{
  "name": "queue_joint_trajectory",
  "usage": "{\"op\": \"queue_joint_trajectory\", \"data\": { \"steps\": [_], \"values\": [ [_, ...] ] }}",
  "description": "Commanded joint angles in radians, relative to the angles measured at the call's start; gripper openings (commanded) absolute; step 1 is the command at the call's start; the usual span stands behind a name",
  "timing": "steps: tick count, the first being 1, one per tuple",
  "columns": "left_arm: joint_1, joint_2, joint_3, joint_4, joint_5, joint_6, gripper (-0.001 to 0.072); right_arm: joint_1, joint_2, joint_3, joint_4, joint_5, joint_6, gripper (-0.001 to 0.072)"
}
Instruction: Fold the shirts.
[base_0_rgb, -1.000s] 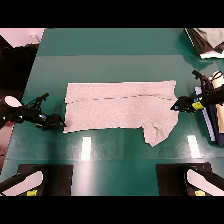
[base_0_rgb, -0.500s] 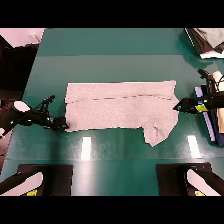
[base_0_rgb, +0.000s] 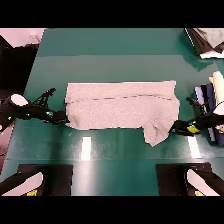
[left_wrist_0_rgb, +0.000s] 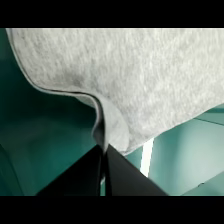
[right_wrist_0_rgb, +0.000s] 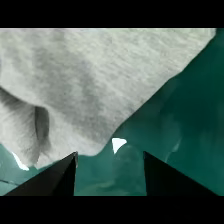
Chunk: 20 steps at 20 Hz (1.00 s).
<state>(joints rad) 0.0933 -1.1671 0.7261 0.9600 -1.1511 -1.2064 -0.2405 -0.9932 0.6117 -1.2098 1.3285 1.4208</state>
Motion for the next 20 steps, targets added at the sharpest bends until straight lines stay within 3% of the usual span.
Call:
{"op": "queue_joint_trajectory", "data": {
  "steps": [1,7,10,12,15,20],
  "values": [
    [-0.001,0.001,0.008,-0.001,-0.041,0.003,0.0022,0.0,-0.05,-0.064,0.043,-0.113,0.048,0.045],
    [-0.001,0.001,0.008,-0.001,-0.036,0.002,0.0022,0.0,-0.137,-0.064,0.12,-0.182,0.054,0.0425],
    [-0.001,0.001,0.008,-0.001,-0.038,0.002,0.0022,0.0,-0.154,-0.064,0.112,-0.185,0.052,0.0242],
    [-0.001,0.001,0.008,0.0,-0.039,0.003,0.0022,0.0,-0.13,-0.063,0.083,-0.18,0.052,0.0041],
    [-0.001,0.001,0.01,0.037,-0.064,0.003,0.0022,0.0,-0.035,-0.061,-0.018,-0.126,0.053,0.0019],
    [-0.001,0.034,0.006,0.144,-0.19,0.0,0.0021,0.0,0.181,-0.012,-0.219,0.146,0.052,0.0018]
  ]
}}
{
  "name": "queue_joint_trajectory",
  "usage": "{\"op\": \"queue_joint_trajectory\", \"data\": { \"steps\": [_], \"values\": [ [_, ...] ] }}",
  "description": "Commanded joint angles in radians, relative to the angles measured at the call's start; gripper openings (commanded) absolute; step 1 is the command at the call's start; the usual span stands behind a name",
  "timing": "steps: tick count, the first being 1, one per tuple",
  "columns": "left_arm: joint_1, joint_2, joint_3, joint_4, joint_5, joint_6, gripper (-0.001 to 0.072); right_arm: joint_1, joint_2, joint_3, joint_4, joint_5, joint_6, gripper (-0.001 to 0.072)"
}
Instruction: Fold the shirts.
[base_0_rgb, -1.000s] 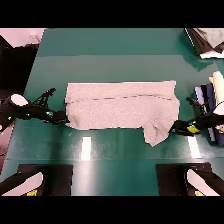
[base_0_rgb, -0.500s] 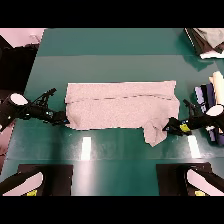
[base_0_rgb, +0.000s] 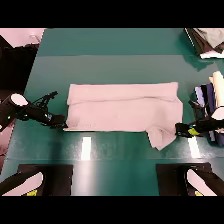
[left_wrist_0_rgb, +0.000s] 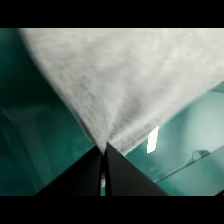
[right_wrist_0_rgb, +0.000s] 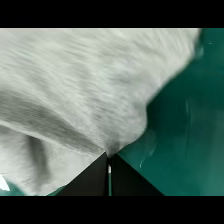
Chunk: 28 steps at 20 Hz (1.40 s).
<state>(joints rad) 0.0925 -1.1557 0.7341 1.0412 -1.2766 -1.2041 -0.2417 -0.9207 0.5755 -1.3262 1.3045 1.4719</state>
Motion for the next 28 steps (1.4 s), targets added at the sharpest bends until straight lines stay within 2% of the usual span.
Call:
{"op": "queue_joint_trajectory", "data": {
  "steps": [1,6,9,12,16,22,28],
  "values": [
    [0.0,0.06,-0.002,0.076,-0.068,-0.015,0.002,0.001,0.158,0.03,-0.117,0.203,0.001,0.0018],
    [0.0,0.296,-0.002,0.077,-0.085,-0.079,0.0021,0.001,0.367,0.03,-0.107,0.216,0.001,0.0018],
    [0.0,0.303,0.016,0.076,-0.073,-0.083,0.0021,0.001,0.422,0.031,-0.106,0.188,-0.004,0.0018],
    [0.0,0.301,0.037,0.043,0.011,-0.089,0.0021,0.002,0.417,0.039,-0.058,0.137,-0.027,0.0018],
    [0.0,0.287,0.047,0.024,0.125,-0.105,0.0021,0.051,0.275,0.137,-0.037,0.063,-0.035,0.0018],
    [0.0,0.158,0.068,-0.007,0.274,-0.106,0.0021,0.13,-0.02,0.309,-0.036,-0.022,-0.034,0.0018],
    [0.0,-0.04,0.245,-0.041,0.317,-0.105,0.0021,0.134,-0.232,0.471,-0.036,-0.031,-0.033,0.0018]
  ]
}}
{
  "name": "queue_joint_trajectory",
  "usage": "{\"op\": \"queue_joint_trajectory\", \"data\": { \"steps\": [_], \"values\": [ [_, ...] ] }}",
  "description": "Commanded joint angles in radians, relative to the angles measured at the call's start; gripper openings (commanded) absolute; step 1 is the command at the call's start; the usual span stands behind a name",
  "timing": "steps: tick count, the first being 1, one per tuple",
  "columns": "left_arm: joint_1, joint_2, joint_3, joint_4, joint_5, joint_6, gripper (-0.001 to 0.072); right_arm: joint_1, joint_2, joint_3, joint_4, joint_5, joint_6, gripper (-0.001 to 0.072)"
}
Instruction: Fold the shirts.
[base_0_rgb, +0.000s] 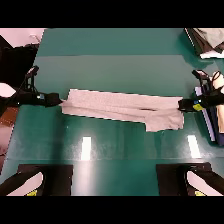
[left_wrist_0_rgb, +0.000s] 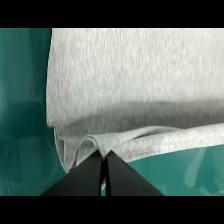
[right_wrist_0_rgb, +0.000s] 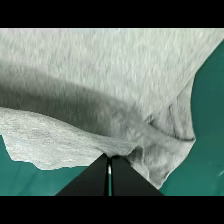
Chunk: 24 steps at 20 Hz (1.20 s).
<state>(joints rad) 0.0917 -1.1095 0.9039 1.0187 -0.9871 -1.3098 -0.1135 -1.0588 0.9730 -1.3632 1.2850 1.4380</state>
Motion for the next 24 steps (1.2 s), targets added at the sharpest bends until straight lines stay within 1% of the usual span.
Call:
{"op": "queue_joint_trajectory", "data": {
  "steps": [1,8,11,13,14,15,16,17,19,21,22,24],
  "values": [
    [0.0,-0.119,0.1,-0.018,0.029,0.0,0.0021,0.005,-0.119,0.098,0.001,-0.014,0.001,0.0018],
    [0.0,-0.291,0.213,-0.062,0.082,0.005,0.0022,0.005,-0.274,0.212,0.002,-0.037,0.001,0.0018],
    [0.0,-0.34,0.242,-0.062,0.09,0.008,0.0022,0.005,-0.297,0.208,0.01,-0.086,0.004,0.0018],
    [0.0,-0.356,0.242,-0.068,0.126,0.008,0.0025,0.004,-0.298,0.194,0.01,-0.127,0.02,0.002],
    [0.0,-0.36,0.243,-0.077,0.151,0.008,0.0197,0.003,-0.298,0.191,0.011,-0.153,0.021,0.0023],
    [0.0,-0.36,0.243,-0.089,0.18,0.005,0.0521,0.003,-0.298,0.191,0.011,-0.175,0.02,0.0074],
    [0.0,-0.36,0.249,-0.091,0.191,0.0,0.0608,0.003,-0.298,0.196,0.011,-0.186,0.02,0.0275],
    [0.0,-0.36,0.258,-0.092,0.186,0.0,0.0609,0.003,-0.297,0.207,0.01,-0.18,0.02,0.0386],
    [0.0,-0.358,0.293,-0.092,0.117,0.0,0.061,-0.021,-0.296,0.24,0.035,-0.099,0.007,0.0392],
    [0.0,-0.358,0.319,-0.092,0.001,0.0,0.0608,-0.086,-0.278,0.236,0.138,-0.003,-0.084,0.0392],
    [0.0,-0.358,0.319,-0.1,-0.045,0.0,0.0563,-0.13,-0.264,0.217,0.192,0.026,-0.119,0.0392],
    [0.0,-0.358,0.318,-0.107,-0.102,0.01,0.0063,-0.233,-0.227,0.144,0.254,0.033,-0.156,0.0392]
  ]
}}
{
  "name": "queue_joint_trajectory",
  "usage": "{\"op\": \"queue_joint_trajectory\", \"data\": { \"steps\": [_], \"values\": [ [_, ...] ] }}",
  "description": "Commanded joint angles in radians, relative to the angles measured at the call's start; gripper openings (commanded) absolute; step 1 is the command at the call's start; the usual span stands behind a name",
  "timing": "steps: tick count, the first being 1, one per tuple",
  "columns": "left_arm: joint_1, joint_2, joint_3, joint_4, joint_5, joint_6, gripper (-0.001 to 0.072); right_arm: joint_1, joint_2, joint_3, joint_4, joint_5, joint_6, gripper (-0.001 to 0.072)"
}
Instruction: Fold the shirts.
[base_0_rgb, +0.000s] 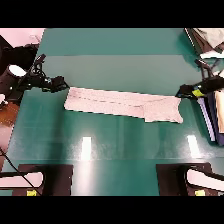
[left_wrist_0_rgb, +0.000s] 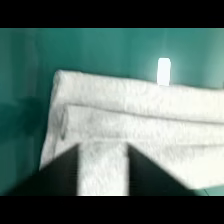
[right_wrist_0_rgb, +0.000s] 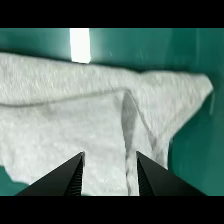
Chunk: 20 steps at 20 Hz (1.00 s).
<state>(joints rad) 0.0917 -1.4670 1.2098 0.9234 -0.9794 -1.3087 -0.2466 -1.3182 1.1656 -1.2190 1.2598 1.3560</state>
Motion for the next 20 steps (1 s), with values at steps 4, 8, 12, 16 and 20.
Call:
{"op": "queue_joint_trajectory", "data": {
  "steps": [4,8,12,16,20],
  "values": [
    [0.0,-0.001,0.01,-0.051,-0.155,0.007,0.0031,-0.306,0.031,-0.206,0.214,0.049,-0.161,0.0632],
    [-0.031,-0.001,0.01,-0.069,-0.189,0.006,0.0029,-0.399,-0.087,-0.269,0.394,0.048,-0.315,0.0621],
    [-0.102,-0.001,0.01,-0.07,-0.179,0.007,0.0023,-0.376,-0.201,-0.229,0.41,0.049,-0.357,0.0591],
    [-0.162,-0.001,0.01,-0.071,-0.161,0.006,0.0022,-0.302,-0.272,-0.173,0.442,0.061,-0.372,0.059],
    [-0.204,-0.001,0.01,-0.07,-0.165,0.006,0.0022,-0.229,-0.295,-0.163,0.441,0.06,-0.406,0.0411]
  ]
}}
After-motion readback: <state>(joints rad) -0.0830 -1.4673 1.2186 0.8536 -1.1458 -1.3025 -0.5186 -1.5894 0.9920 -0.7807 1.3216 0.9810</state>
